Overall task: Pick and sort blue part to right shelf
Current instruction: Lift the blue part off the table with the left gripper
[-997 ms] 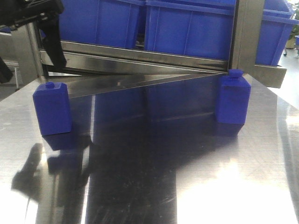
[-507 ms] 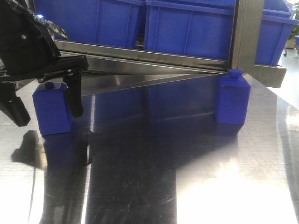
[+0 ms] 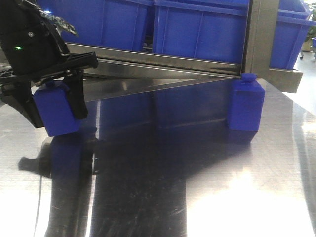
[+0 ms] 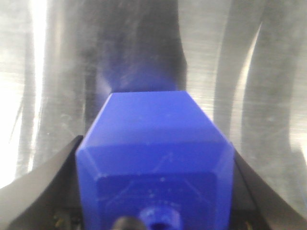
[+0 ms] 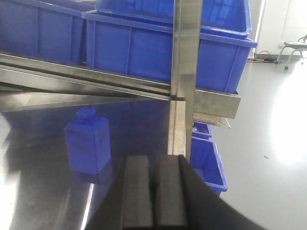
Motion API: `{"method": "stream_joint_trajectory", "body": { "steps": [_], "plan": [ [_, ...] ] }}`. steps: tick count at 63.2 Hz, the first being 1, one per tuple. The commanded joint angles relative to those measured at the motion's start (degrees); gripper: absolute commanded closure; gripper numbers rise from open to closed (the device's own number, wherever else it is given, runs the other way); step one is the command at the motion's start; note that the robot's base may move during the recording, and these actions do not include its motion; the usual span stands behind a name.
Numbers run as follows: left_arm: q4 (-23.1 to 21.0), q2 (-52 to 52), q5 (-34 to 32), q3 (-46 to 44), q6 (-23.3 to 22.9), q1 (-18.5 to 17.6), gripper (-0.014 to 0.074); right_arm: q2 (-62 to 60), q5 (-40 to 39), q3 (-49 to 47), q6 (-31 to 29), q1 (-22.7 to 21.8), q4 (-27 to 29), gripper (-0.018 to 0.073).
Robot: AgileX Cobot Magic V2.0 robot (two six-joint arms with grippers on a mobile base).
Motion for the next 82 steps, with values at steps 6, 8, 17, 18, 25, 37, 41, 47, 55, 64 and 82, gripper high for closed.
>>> {"method": "stream_joint_trajectory", "body": {
  "steps": [6, 8, 17, 18, 25, 37, 41, 47, 55, 64, 82],
  "plan": [
    [-0.87, -2.81, 4.81, -5.15, 0.7, -0.2, 0.0316, -1.16, -5.23, -1.33, -0.38, -0.21, -0.13, 0.0526],
    [-0.87, -2.81, 6.36, -5.96, 1.55, -0.2, 0.0316, -1.16, -5.23, -1.33, -0.38, -0.21, -0.13, 0.0526],
    [-0.87, -3.66, 12.87, -10.07, 5.34, -0.2, 0.0316, -1.16, -5.23, -1.33, -0.38, -0.21, -0.13, 0.0526],
    [-0.87, -3.89, 13.26, -10.18, 5.93, -0.2, 0.0316, -1.16, -5.23, -1.33, -0.38, -0.21, -0.13, 0.0526],
    [1.18, -7.28, 14.74, -10.49, 8.09, -0.39, 0.0316, -1.16, -5.23, -1.33, -0.38, -0.21, -0.13, 0.0526],
    [11.82, -17.2, 14.09, -7.07, 10.76, -1.91, 0.0316, -1.16, -5.23, -1.33, -0.38, -0.21, -0.13, 0.0526],
    [14.0, -21.63, 12.28, -4.67, 10.89, -2.21, 0.0316, -1.16, -5.23, -1.33, -0.38, -0.21, -0.13, 0.0526],
    [14.85, -28.66, 7.07, 0.66, 10.97, -2.17, 0.0316, -1.16, -5.42, -1.33, -0.38, -0.21, -0.13, 0.0526],
    [16.49, -38.16, -0.3, 7.7, 10.97, -2.17, 0.0316, -1.16, -7.15, -1.33, -0.38, -0.21, 0.45, 0.0526],
    [17.64, -47.04, -6.37, 14.16, 10.97, -2.17, 0.0316, -1.11, -10.26, -2.68, -0.26, -0.21, 1.86, 0.0526],
    [18.64, -60.12, -15.13, 27.95, 10.97, -2.17, 0.0316, 5.19, 3.46, -16.38, 0.39, 1.16, 2.31, 0.0523]
  ]
}}
